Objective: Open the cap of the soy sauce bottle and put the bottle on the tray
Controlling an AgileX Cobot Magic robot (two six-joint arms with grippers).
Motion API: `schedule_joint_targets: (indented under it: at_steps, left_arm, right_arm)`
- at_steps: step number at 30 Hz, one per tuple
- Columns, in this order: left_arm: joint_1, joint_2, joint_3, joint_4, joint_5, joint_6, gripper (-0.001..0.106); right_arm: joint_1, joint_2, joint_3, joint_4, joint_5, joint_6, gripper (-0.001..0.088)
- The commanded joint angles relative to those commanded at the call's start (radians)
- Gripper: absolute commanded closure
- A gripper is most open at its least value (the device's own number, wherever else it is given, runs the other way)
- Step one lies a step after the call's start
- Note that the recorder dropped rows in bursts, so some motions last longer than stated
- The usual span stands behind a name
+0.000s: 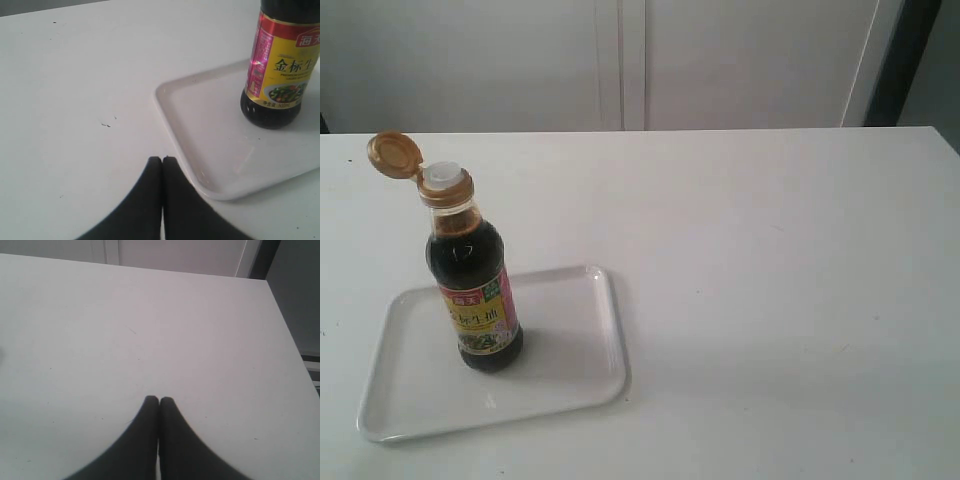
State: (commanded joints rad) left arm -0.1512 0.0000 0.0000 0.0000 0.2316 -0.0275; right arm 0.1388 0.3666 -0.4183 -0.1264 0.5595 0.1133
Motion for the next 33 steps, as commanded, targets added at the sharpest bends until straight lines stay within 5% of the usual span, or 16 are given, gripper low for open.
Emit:
schedule_joint_targets:
  at_steps: [15, 23, 33]
  left_arm:
    - [0.000, 0.000, 0.000, 0.000, 0.000, 0.002, 0.105]
    - [0.000, 0.000, 0.000, 0.000, 0.000, 0.002, 0.105]
    - [0.000, 0.000, 0.000, 0.000, 0.002, 0.002, 0.105]
  right_arm:
    - [0.000, -0.027, 0.006, 0.004, -0.017, -0.051, 0.0868]
    - [0.000, -0.191, 0.183, 0.106, -0.077, -0.113, 0.0868]
    - [0.000, -0.237, 0.212, 0.086, -0.066, -0.113, 0.0868]
